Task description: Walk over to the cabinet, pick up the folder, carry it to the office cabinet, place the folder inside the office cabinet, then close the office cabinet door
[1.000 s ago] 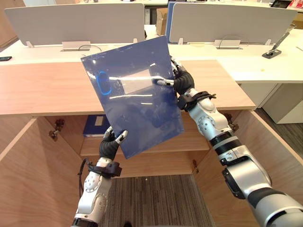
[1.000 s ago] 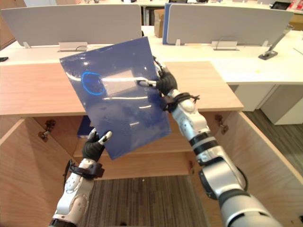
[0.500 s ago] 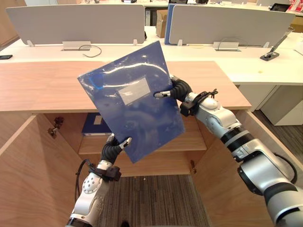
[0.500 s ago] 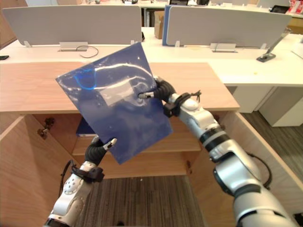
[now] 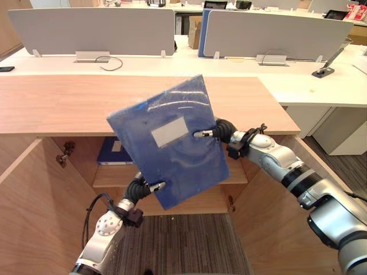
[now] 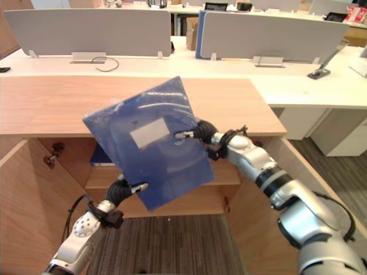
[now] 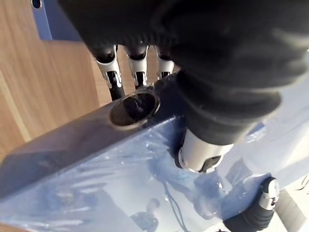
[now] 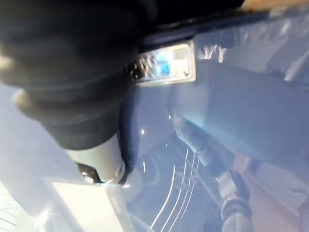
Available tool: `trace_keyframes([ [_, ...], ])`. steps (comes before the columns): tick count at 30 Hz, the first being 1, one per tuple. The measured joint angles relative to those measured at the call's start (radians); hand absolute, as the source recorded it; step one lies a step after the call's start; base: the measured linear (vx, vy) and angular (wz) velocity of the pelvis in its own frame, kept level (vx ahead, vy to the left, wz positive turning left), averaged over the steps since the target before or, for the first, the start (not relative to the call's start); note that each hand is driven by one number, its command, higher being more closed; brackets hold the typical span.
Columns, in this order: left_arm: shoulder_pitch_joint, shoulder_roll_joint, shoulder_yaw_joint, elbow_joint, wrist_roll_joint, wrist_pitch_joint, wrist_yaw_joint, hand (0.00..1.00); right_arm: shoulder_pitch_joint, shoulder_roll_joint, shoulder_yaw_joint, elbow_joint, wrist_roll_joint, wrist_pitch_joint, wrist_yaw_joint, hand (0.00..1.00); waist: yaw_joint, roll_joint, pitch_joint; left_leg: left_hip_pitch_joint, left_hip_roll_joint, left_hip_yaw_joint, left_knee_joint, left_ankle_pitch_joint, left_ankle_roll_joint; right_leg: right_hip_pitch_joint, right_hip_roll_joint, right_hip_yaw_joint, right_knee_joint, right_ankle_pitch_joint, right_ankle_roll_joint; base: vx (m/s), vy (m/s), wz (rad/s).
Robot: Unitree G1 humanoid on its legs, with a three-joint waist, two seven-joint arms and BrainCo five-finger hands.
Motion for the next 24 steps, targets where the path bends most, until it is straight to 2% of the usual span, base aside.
trace_keyframes([
  [4, 0.000, 0.007, -0.045, 0.083, -0.006, 0.020, -0.051, 0.00, 0.025, -0.004, 0.023, -0.025, -0.037, 0.037, 0.012, 1.00, 0.000, 0.000, 0.000, -0.001, 0.005, 0.000, 0.000, 0.001, -0.003, 0.000, 0.009, 0.000, -0.003, 0.001, -0.002, 0.00, 0.000, 0.00],
  [6, 0.006, -0.002, -0.079, 0.168, -0.058, 0.023, -0.095, 0.00, 0.039, -0.005, 0.057, -0.044, -0.064, 0.056, 0.013, 1.00, 0.000, -0.001, 0.000, -0.002, 0.008, 0.000, 0.000, 0.001, -0.004, 0.000, 0.009, 0.000, -0.004, 0.001, -0.002, 0.00, 0.000, 0.00],
  [8, 0.031, -0.043, -0.088, 0.246, -0.154, 0.033, -0.147, 0.00, 0.064, -0.001, 0.083, -0.059, -0.075, 0.071, 0.013, 1.00, 0.002, -0.003, 0.002, -0.005, 0.010, -0.001, 0.000, 0.001, -0.005, -0.002, 0.010, 0.000, -0.006, 0.001, -0.003, 0.00, 0.000, 0.00],
  [9, 0.049, -0.079, -0.077, 0.306, -0.238, 0.038, -0.167, 0.00, 0.092, 0.003, 0.083, -0.060, -0.074, 0.076, 0.013, 1.00, 0.008, -0.004, 0.002, -0.006, 0.011, -0.001, 0.000, 0.001, -0.006, -0.003, 0.011, 0.000, -0.007, 0.001, -0.003, 0.00, 0.000, 0.00],
  [11, 0.052, -0.168, -0.027, 0.472, -0.330, 0.034, -0.179, 0.00, 0.126, 0.028, 0.083, -0.061, -0.081, 0.088, 0.011, 1.00, 0.013, -0.004, 0.002, -0.010, 0.013, -0.002, 0.000, 0.001, -0.007, -0.008, 0.013, 0.000, -0.007, 0.000, -0.003, 0.00, 0.000, 0.00],
  [12, 0.047, -0.190, -0.006, 0.518, -0.337, 0.032, -0.180, 0.00, 0.128, 0.038, 0.083, -0.061, -0.093, 0.091, 0.009, 1.00, 0.013, -0.004, 0.002, -0.013, 0.014, -0.002, -0.001, 0.002, -0.008, -0.011, 0.014, 0.000, -0.006, 0.000, -0.003, 0.00, 0.000, 0.00],
  [13, 0.012, -0.242, 0.058, 0.657, -0.328, 0.027, -0.180, 0.00, 0.128, 0.064, 0.084, -0.063, -0.123, 0.096, 0.001, 1.00, 0.012, -0.004, 0.003, -0.020, 0.017, -0.002, -0.001, 0.005, -0.012, -0.020, 0.017, 0.000, -0.003, 0.000, -0.003, 0.00, 0.000, 0.00],
  [14, -0.021, -0.291, 0.140, 0.797, -0.321, 0.030, -0.177, 0.00, 0.128, 0.083, 0.084, -0.064, -0.156, 0.096, -0.005, 1.00, 0.009, -0.004, 0.003, -0.020, 0.020, -0.002, 0.000, 0.006, -0.013, -0.021, 0.019, 0.000, -0.001, 0.000, -0.003, 0.00, 0.000, 0.00],
  [16, -0.040, -0.345, 0.204, 0.908, -0.303, 0.046, -0.157, 0.00, 0.128, 0.093, 0.084, -0.098, -0.223, 0.096, -0.009, 1.00, 0.006, -0.004, 0.003, -0.018, 0.020, -0.002, 0.000, 0.006, -0.013, -0.021, 0.019, 0.000, -0.001, -0.001, -0.005, 0.00, 0.000, 0.00],
  [18, -0.025, -0.374, 0.223, 0.951, -0.278, 0.078, -0.107, 0.00, 0.128, 0.073, 0.070, -0.158, -0.236, 0.089, -0.005, 1.00, -0.006, -0.005, 0.004, -0.021, 0.020, -0.004, 0.000, 0.005, -0.015, -0.027, 0.019, 0.000, -0.001, -0.002, -0.006, 0.00, 0.000, 0.00],
  [20, -0.035, -0.365, 0.355, 1.006, -0.275, 0.103, -0.022, 0.00, 0.144, 0.041, 0.007, -0.312, -0.177, 0.078, 0.106, 1.00, -0.035, -0.007, 0.010, -0.018, 0.022, -0.005, -0.001, 0.004, -0.017, -0.031, 0.020, 0.002, 0.008, -0.011, -0.009, 0.00, 0.000, 0.00],
  [22, -0.019, -0.340, 0.411, 1.041, -0.275, 0.106, 0.006, 0.00, 0.216, 0.032, -0.031, -0.447, -0.150, 0.037, 0.165, 1.00, -0.049, -0.008, 0.011, -0.015, 0.024, -0.007, 0.000, 0.001, -0.021, -0.034, 0.020, 0.002, 0.021, -0.022, -0.010, 0.00, 0.000, 0.00],
  [24, 0.008, -0.322, 0.463, 1.058, -0.278, 0.107, 0.024, 0.00, 0.310, 0.034, -0.040, -0.510, -0.155, 0.014, 0.208, 1.00, -0.044, -0.009, 0.012, -0.017, 0.025, -0.009, 0.000, -0.001, -0.023, -0.037, 0.020, 0.001, 0.027, -0.030, -0.010, 0.04, 0.005, 0.03],
])
